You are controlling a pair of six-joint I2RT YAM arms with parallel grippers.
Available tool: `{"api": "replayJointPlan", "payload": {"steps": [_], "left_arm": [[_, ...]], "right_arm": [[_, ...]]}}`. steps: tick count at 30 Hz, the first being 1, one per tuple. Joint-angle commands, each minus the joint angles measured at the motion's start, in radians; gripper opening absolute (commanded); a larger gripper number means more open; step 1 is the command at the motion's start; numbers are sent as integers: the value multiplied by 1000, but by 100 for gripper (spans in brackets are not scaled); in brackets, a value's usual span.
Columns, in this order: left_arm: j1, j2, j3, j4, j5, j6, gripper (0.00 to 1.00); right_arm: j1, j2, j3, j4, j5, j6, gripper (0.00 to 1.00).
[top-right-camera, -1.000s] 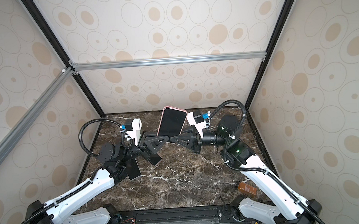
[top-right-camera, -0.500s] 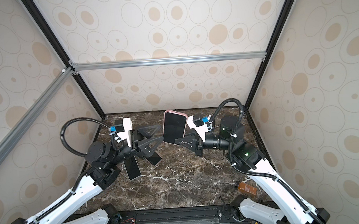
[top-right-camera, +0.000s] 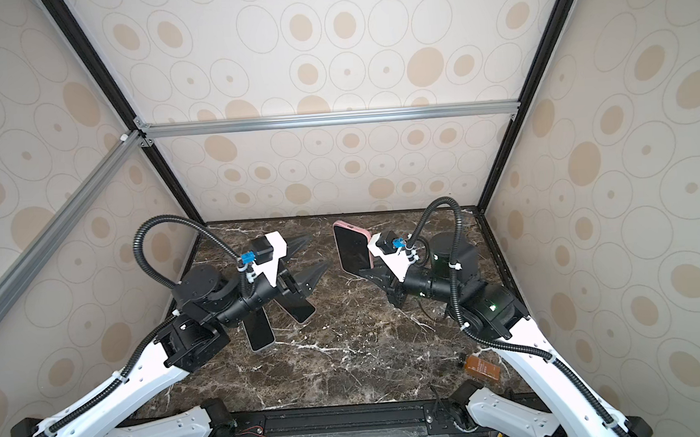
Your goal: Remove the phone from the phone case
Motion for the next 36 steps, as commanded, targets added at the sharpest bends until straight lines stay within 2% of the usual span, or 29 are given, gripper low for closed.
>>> {"api": "replayJointPlan", "payload": {"steps": [1,6,12,28,36], "left_arm": [[-51,1,48,-2,-144,119,63],[-95,2,27,14,-178,165,61],[-109,-3,-15,70,-164,193,60],[-109,-10,-45,110,-158,194,45],[-109,-12,-42,102,-159,197,43]], "right_arm": [[27,-32,18,27,117,-39,0],[116,-61,-11,29,338,-74,0],[205,-72,-44,48,467,-113,0],[220,-58,-59,61,418,-132,0],[221,-48,-58,47,381,-127,0]]}}
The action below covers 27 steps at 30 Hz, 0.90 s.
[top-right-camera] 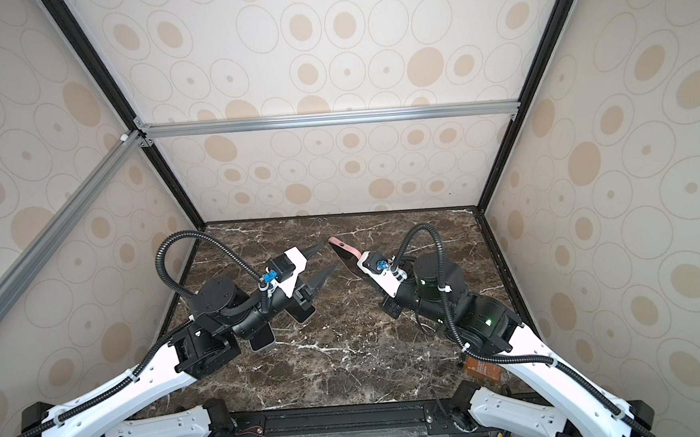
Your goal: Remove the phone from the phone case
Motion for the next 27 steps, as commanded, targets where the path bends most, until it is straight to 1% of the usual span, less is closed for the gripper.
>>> {"api": "replayJointPlan", "payload": {"steps": [1,7,27], "left_arm": [[-10,-17,8,20,3,27,43],[-12,-18,10,13,11,26,40],[-13,-9,27,-16,25,23,38]], "right_arm": [[9,-3,12,54,-29,-12,0],[10,-5,12,56,-41,-7,0],[17,-12,2,71,-84,2,0]]}}
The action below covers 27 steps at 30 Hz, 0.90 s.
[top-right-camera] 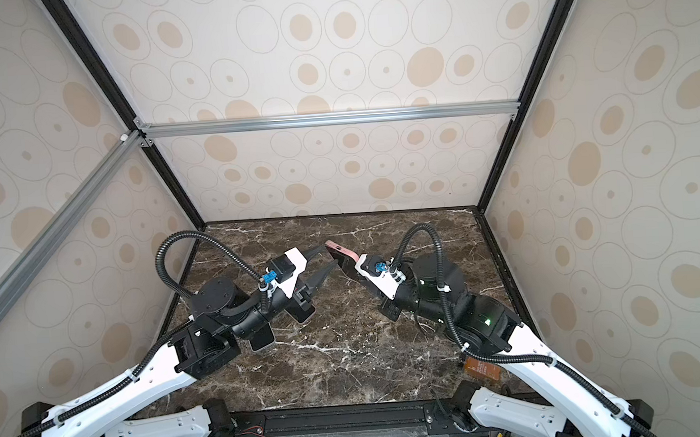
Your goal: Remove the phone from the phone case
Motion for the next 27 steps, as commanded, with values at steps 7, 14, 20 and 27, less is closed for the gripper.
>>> {"api": "replayJointPlan", "payload": {"steps": [7,14,20,27], "left_arm": [[-13,-7,27,-17,13,25,39],[-13,-12,21,-21,1,24,39],[-13,-15,19,-18,-8,33,39],[-13,-9,19,-17,-19,41,43]], "right_arm": [[15,-16,3,64,-69,-18,0],[18,-14,3,54,-103,-32,0],[21,-12,4,55,-114,-36,0],[25,-2,16,50,-131,-51,0]]}}
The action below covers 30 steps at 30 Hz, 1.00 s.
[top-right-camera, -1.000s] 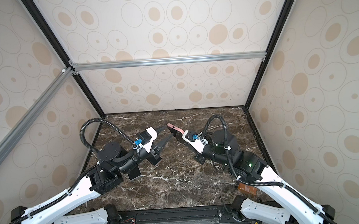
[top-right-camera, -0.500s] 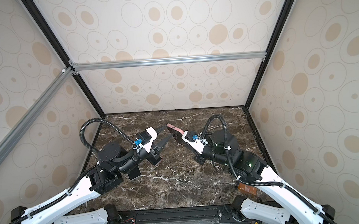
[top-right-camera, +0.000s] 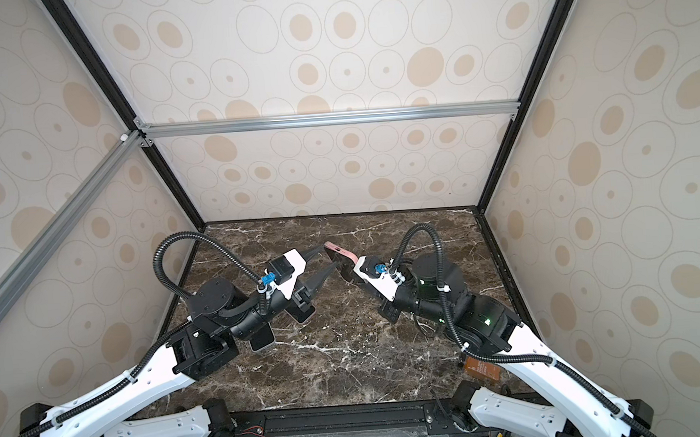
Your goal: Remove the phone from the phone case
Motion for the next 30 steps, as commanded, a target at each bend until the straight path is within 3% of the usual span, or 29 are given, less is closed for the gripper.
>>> {"api": "replayJointPlan", "payload": {"steps": [1,25,30], "left_arm": [[-10,-2,19,-9,-14,31,44],[-9,-1,13,-42,-97,45,45],[-9,-2,9,-52,-71,37,45]], "right_arm": [[25,-2,20,47,-76,-52,0],[61,42,48,13,-86,-94,0],[64,35,39,33,-77,-82,0]]}}
